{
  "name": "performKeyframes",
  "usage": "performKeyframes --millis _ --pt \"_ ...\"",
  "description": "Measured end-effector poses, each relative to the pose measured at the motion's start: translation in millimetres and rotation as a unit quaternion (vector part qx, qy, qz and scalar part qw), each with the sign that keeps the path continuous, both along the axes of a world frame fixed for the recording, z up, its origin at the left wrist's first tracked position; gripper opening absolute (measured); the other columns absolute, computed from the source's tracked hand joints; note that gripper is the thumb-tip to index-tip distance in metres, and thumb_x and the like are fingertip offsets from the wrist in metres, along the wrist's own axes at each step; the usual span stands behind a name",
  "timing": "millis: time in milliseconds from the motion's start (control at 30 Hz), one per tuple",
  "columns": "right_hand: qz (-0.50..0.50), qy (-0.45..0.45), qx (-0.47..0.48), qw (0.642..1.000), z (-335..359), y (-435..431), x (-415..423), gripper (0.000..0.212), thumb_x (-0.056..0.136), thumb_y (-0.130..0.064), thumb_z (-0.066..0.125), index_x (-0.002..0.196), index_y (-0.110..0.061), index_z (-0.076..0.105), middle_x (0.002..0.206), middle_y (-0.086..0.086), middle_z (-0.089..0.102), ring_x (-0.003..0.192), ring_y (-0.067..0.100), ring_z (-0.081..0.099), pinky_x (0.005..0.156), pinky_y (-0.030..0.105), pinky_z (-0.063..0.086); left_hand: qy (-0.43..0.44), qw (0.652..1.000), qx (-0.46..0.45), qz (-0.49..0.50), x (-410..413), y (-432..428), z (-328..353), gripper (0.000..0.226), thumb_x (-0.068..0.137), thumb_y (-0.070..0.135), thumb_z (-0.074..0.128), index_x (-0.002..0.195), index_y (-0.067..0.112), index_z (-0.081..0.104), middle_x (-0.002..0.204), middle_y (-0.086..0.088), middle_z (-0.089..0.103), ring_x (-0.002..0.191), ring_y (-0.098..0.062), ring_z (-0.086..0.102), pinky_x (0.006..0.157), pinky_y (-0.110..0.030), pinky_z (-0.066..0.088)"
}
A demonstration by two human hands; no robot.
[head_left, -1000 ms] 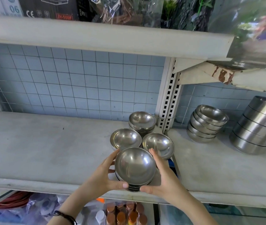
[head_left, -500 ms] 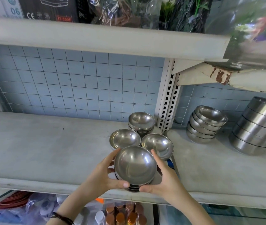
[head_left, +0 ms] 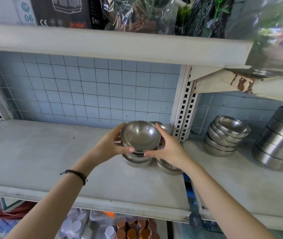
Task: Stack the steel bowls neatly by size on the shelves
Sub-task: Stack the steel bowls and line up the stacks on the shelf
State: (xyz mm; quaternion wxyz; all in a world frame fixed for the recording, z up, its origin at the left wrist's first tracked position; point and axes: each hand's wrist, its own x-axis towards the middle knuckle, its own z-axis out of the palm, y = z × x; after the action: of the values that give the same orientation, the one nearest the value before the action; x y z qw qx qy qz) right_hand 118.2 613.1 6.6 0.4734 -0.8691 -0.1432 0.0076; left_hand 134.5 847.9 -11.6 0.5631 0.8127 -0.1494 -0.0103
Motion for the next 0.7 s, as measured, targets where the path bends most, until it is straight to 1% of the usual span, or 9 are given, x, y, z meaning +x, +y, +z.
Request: performKeyframes --millis 67,167,233,300,367,500,567,633,700 --pt "0.003 0.009 -0.012 1.0 1 4 16 0.117 0.066 -0.038 0.088 0.157 -0.028 0.015 0.158 -0.009 0.03 0.146 0.012 0.025 0.108 0.021 0.022 0.006 1.0 0.015 0.003 14 3 2 0.13 0.038 0.057 0.087 0.149 0.021 0.03 0.132 0.005 0.057 0.119 -0.011 0.057 0.101 -0.034 0.048" --pt "0.005 0.018 -0.025 1.0 -4 10 30 0.117 0.067 -0.041 0.087 0.157 -0.027 0.015 0.161 -0.006 0.025 0.149 0.015 0.022 0.116 0.029 0.023 0.01 1.0 0.024 0.001 27 7 -4 0.113 0.046 0.051 0.085 0.144 0.026 0.035 0.125 0.011 0.059 0.114 -0.004 0.059 0.097 -0.024 0.048" --pt "0.004 0.02 -0.038 0.999 -10 11 35 0.116 0.069 -0.04 0.087 0.158 -0.026 0.014 0.161 -0.006 0.024 0.149 0.016 0.021 0.115 0.028 0.022 0.009 1.0 0.028 0.005 31 8 -11 0.098 0.054 0.042 0.087 0.139 0.031 0.04 0.121 0.014 0.061 0.109 0.001 0.06 0.09 -0.016 0.047" --pt "0.004 0.028 -0.042 0.999 -15 11 38 0.114 0.07 -0.037 0.087 0.158 -0.024 0.015 0.161 -0.006 0.025 0.149 0.016 0.021 0.113 0.025 0.022 0.005 0.999 0.033 0.005 33 7 -18 0.079 0.062 0.029 0.087 0.126 0.041 0.043 0.116 0.017 0.061 0.101 0.009 0.061 0.084 -0.011 0.046" --pt "0.01 0.036 -0.041 0.998 -21 10 39 0.117 0.066 -0.041 0.088 0.157 -0.025 0.016 0.16 -0.006 0.027 0.149 0.015 0.022 0.115 0.027 0.022 0.005 0.999 0.035 0.006 34 5 -26 0.072 0.06 0.03 0.084 0.117 0.046 0.043 0.114 0.02 0.06 0.097 0.011 0.061 0.082 -0.01 0.046" --pt "0.014 0.052 -0.049 0.997 -32 7 41 0.118 0.066 -0.046 0.087 0.158 -0.024 0.016 0.161 -0.007 0.027 0.148 0.014 0.022 0.117 0.029 0.023 0.009 0.999 0.043 0.015 39 4 -36 0.076 0.048 0.047 0.082 0.114 0.048 0.045 0.107 0.027 0.062 0.1 0.008 0.06 0.083 -0.017 0.048" --pt "0.018 0.055 -0.05 0.997 -35 5 42 0.118 0.066 -0.047 0.087 0.158 -0.024 0.015 0.16 -0.008 0.026 0.148 0.013 0.022 0.117 0.028 0.024 0.002 0.998 0.062 0.007 41 4 -40 0.073 0.051 0.045 0.083 0.112 0.054 0.045 0.102 0.034 0.064 0.099 0.013 0.059 0.083 -0.021 0.048" --pt "0.024 0.058 -0.058 0.996 -36 4 40 0.119 0.066 -0.049 0.086 0.158 -0.025 0.015 0.16 -0.009 0.025 0.148 0.011 0.022 0.116 0.028 0.024 0.004 0.998 0.065 0.003 38 5 -43 0.077 0.05 0.052 0.083 0.117 0.054 0.044 0.107 0.033 0.063 0.102 0.012 0.057 0.084 -0.025 0.049" --pt "0.028 0.053 -0.068 0.996 -38 4 38 0.122 0.063 -0.056 0.085 0.158 -0.026 0.013 0.161 -0.01 0.024 0.148 0.01 0.021 0.119 0.031 0.023 0.001 0.998 0.062 0.0 36 6 -48 0.093 0.047 0.064 0.082 0.128 0.047 0.042 0.12 0.024 0.059 0.112 0.003 0.056 0.091 -0.035 0.053"
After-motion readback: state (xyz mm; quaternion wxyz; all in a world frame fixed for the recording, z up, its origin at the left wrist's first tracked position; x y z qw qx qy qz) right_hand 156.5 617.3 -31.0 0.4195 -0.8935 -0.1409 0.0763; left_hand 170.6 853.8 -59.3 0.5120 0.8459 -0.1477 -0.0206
